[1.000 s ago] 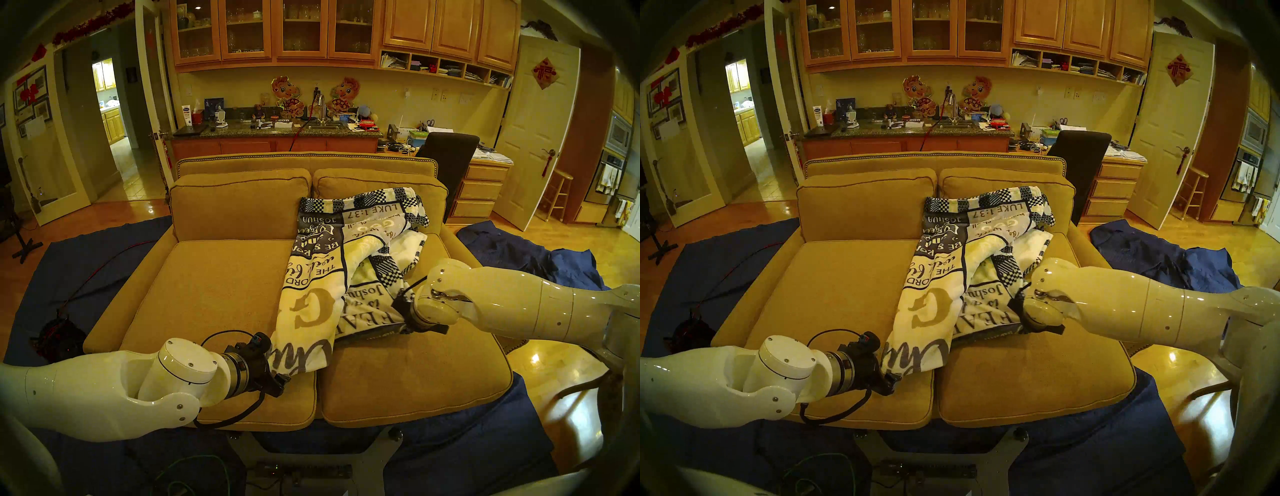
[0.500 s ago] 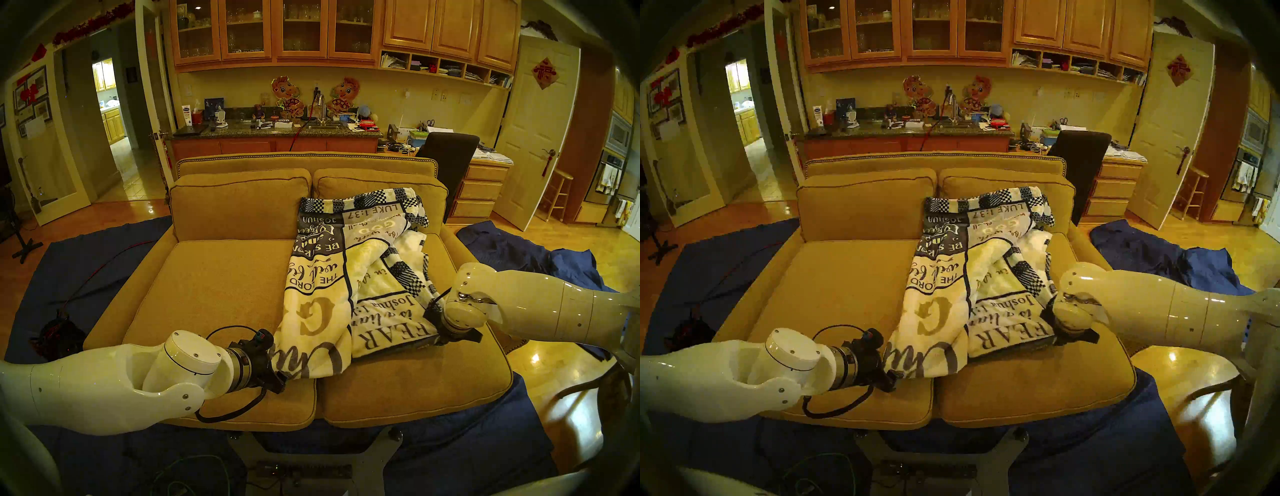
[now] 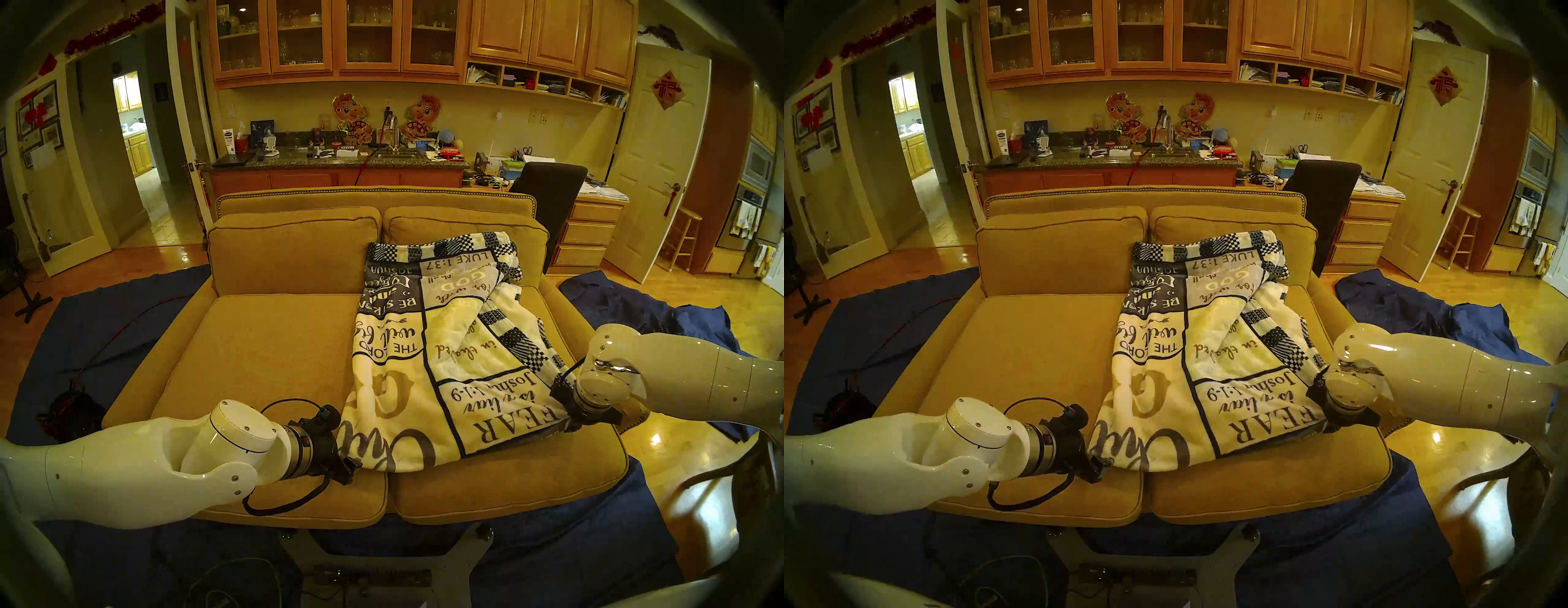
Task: Fold the blanket in half twice
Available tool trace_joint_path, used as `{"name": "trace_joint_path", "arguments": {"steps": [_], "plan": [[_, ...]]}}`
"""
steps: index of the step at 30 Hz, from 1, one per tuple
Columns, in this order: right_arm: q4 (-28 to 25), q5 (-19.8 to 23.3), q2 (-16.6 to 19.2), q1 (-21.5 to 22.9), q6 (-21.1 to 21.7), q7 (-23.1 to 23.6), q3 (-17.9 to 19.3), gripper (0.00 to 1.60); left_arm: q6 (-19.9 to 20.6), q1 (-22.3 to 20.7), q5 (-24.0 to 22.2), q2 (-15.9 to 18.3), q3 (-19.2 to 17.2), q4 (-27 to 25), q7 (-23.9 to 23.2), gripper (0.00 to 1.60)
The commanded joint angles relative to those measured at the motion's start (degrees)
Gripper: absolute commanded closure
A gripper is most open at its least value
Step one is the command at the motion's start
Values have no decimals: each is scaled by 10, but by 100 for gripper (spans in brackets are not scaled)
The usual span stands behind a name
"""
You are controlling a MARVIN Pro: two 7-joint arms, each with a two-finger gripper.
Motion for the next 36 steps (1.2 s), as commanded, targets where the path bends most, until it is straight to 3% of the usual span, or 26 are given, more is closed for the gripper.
{"name": "trace_joint_path", "arguments": {"steps": [1,2,3,8,14,24,27,31,36], "plan": [[2,-3,61,5,19,19,-6,160,2,-10,3,-8,-2,-1,-17,0],[-10,-5,77,4,23,32,-5,160,4,-10,2,-9,-2,1,-21,0],[4,-3,62,6,23,27,-11,160,5,-10,2,-11,-2,2,-24,0],[-26,-7,92,5,35,67,-11,160,-4,-5,-1,-17,-3,12,-38,0],[-35,-11,92,10,40,83,-13,160,-35,12,-1,-17,-3,13,-34,0],[-33,-13,80,10,36,86,-19,160,-48,35,-63,2,-29,-23,30,0],[-31,-13,76,11,37,87,-21,160,-54,50,-115,9,-43,-37,68,0],[-30,-15,73,13,37,88,-22,160,-81,66,-134,22,-45,-48,86,0],[-32,-14,68,14,36,86,-23,160,-97,74,-121,28,-38,-41,73,0]]}}
